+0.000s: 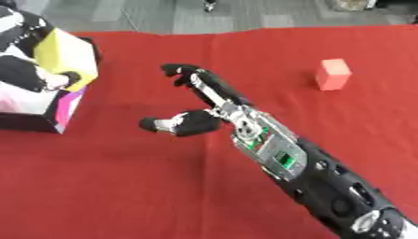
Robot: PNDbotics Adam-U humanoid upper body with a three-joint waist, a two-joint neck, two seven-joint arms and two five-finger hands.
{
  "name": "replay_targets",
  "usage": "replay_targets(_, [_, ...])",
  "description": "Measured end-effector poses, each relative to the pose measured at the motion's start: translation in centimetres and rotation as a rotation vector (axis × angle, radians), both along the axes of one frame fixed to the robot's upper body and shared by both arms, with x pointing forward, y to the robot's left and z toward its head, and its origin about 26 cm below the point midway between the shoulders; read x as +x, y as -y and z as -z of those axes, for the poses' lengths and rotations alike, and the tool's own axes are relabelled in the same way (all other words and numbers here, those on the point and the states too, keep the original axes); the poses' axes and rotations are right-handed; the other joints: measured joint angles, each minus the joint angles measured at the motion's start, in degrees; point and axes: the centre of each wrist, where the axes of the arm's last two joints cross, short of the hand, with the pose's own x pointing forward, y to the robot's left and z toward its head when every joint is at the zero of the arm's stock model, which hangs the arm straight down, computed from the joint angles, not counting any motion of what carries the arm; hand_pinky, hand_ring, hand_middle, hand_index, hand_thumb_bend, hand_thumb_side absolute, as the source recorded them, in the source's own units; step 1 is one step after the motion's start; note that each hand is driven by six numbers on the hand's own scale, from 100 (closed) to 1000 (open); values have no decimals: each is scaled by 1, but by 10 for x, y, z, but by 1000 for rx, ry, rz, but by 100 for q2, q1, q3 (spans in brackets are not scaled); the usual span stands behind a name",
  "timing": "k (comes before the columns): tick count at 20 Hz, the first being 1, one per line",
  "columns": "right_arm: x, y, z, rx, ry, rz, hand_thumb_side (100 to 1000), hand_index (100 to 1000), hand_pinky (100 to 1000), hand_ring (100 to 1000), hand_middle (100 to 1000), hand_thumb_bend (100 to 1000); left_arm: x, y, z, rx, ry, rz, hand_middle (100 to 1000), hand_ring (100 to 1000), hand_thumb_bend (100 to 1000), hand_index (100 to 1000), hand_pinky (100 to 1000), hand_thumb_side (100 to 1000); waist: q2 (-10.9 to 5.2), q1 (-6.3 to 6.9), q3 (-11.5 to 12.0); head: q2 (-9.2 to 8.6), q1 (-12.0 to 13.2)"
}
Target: Pick up the objects with one hand, pass them to the other hand, and then place them into the box on the other side of the table.
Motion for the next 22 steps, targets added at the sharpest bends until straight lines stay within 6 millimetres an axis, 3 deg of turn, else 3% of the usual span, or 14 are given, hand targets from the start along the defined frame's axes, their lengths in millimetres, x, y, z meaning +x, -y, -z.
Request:
replay_targets(7, [-2, 4, -8, 32, 0, 13, 406, 924, 863, 822, 848, 565, 26, -56, -1, -8, 28, -304, 496, 581, 100, 516, 702, 101, 0, -3, -49, 0, 167])
replay_targets(9, [-3, 4, -12, 47, -1, 10, 381, 923, 863, 821, 847, 556, 34, -68, 2, -13, 24, -382, 518, 593, 100, 543, 707, 170, 0, -4, -76, 0, 227])
replay_targets(13, [-5, 5, -20, 72, 3, 1, 360, 915, 861, 814, 840, 578, 50, -84, 10, -22, 16, -504, 539, 609, 200, 567, 719, 255, 7, -55, -149, 0, 360])
replay_targets(14, [-5, 5, -22, 77, 4, 0, 380, 913, 860, 812, 838, 554, 54, -88, 14, -25, 9, -527, 549, 610, 232, 577, 719, 209, 7, -70, -166, 0, 398])
replay_targets(15, [-6, 5, -23, 83, 4, 0, 353, 912, 859, 811, 837, 582, 58, -91, 18, -29, 4, -545, 557, 614, 237, 588, 723, 277, 7, -77, -180, 0, 438])
replay_targets(16, [-6, 6, -25, 89, 7, 1, 350, 911, 859, 810, 836, 584, 62, -94, 22, -33, -1, -562, 567, 618, 259, 600, 728, 285, 8, -78, -192, 0, 481])
replay_targets(22, [-10, 6, -34, 112, 24, 0, 351, 908, 857, 807, 833, 582, 80, -111, 45, -59, -10, -617, 566, 617, 239, 595, 735, 303, 16, -124, -252, 0, 809])
